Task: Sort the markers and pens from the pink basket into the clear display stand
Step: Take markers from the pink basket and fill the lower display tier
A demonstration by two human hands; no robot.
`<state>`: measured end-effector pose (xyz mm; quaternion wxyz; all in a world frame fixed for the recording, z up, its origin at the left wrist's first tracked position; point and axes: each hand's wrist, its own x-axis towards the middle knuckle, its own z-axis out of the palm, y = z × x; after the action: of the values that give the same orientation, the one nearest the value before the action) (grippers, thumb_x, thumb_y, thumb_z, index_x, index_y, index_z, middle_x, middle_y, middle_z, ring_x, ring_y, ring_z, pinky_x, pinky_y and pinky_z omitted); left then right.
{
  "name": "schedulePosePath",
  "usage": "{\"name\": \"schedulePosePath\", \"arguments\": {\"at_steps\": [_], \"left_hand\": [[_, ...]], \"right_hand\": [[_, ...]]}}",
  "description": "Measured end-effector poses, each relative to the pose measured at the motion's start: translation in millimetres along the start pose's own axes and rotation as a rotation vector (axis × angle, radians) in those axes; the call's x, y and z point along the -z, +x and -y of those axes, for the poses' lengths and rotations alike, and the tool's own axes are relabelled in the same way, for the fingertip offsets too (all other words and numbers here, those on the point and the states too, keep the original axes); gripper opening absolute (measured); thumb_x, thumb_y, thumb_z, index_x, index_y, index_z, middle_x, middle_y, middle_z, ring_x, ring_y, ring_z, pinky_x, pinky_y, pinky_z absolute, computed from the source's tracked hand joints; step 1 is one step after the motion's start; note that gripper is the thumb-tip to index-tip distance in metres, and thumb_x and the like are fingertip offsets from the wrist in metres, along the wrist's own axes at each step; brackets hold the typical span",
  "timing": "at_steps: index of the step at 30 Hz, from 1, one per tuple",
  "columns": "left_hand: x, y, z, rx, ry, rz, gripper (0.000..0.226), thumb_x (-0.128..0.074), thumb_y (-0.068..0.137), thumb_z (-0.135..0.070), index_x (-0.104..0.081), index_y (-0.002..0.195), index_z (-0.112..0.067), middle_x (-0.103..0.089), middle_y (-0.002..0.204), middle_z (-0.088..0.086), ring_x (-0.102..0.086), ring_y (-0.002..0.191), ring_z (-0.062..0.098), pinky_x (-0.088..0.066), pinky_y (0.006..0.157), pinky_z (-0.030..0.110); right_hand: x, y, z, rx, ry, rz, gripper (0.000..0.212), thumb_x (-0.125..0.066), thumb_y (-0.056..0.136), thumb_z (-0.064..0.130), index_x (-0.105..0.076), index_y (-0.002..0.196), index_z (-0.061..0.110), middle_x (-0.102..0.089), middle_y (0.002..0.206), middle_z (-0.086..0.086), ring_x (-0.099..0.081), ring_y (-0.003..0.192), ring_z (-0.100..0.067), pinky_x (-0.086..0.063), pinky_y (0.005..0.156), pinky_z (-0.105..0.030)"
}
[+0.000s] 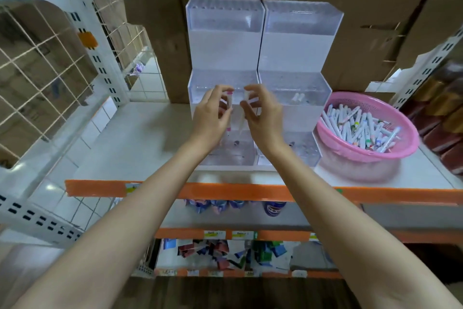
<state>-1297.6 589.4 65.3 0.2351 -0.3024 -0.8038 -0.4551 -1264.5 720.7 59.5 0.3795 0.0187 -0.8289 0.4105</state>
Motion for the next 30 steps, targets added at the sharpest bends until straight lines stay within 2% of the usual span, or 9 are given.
{"name": "schedulePosePath", "arguments": {"at_steps": [3,7,11,15,19,23,30], "left_hand": [[0,1,5,-0.031,0.008,0.004,0.033,-0.066,0.082,0.003,-0.057,0.113,-0.006,-0.06,0.105,0.009,-0.061,0.08,0.012,-0.05,0.073,0.012],[-1,1,8,-0.045,0.006,0.002,0.034,-0.068,0.081,0.001,-0.058,0.112,-0.006,-0.061,0.106,0.007,-0.061,0.077,0.012,-0.05,0.071,0.014],[1,-1,7,-0.061,0.032,0.008,0.034,-0.068,0.081,0.001,-0.059,0.113,-0.005,-0.061,0.106,0.009,-0.06,0.075,0.009,-0.048,0.071,0.009],[-1,-5,11,-0.068,0.068,0.042,0.035,-0.068,0.079,0.003,-0.059,0.111,-0.007,-0.061,0.102,0.008,-0.061,0.079,0.014,-0.05,0.071,0.02],[-3,-9,12,-0.022,0.067,0.04,0.033,-0.067,0.079,0.004,-0.059,0.109,-0.008,-0.06,0.096,0.006,-0.06,0.08,0.017,-0.05,0.071,0.023],[-4,-6,15,-0.033,0.085,0.065,0.029,-0.061,0.079,0.006,-0.059,0.105,-0.007,-0.059,0.095,0.006,-0.061,0.079,0.02,-0.055,0.069,0.041],[3,1,14,-0.076,0.172,0.068,0.016,-0.065,0.082,-0.002,-0.062,0.098,-0.005,-0.065,0.087,0.007,-0.06,0.077,0.023,-0.053,0.067,0.038]], "right_hand": [[-4,-1,-1,0.009,-0.02,-0.021,0.022,-0.064,0.087,0.003,-0.061,0.108,0.008,-0.06,0.093,-0.003,-0.057,0.074,-0.012,-0.043,0.067,-0.01],[-7,-2,-3,0.018,-0.029,-0.03,0.021,-0.064,0.087,0.004,-0.06,0.107,0.006,-0.057,0.093,0.002,-0.055,0.074,-0.009,-0.042,0.067,-0.009],[-7,-2,-4,0.028,-0.032,-0.028,0.021,-0.065,0.086,0.002,-0.06,0.107,0.004,-0.06,0.093,-0.004,-0.054,0.073,-0.007,-0.039,0.067,-0.003],[-6,-3,-4,0.026,-0.015,-0.036,0.021,-0.065,0.086,0.001,-0.06,0.106,0.004,-0.057,0.092,0.0,-0.054,0.073,-0.007,-0.039,0.067,-0.004],[-6,-3,-4,0.027,-0.004,-0.024,0.021,-0.064,0.086,0.003,-0.06,0.107,0.005,-0.061,0.092,-0.004,-0.054,0.074,-0.006,-0.04,0.067,-0.005],[-9,-3,-1,0.031,0.007,0.011,0.018,-0.063,0.086,0.0,-0.059,0.103,0.004,-0.062,0.093,-0.006,-0.055,0.076,-0.007,-0.043,0.067,-0.009],[-11,-6,-1,0.034,0.029,0.036,0.017,-0.065,0.086,0.001,-0.059,0.103,0.002,-0.063,0.093,-0.007,-0.06,0.074,-0.012,-0.045,0.066,-0.007]]}}
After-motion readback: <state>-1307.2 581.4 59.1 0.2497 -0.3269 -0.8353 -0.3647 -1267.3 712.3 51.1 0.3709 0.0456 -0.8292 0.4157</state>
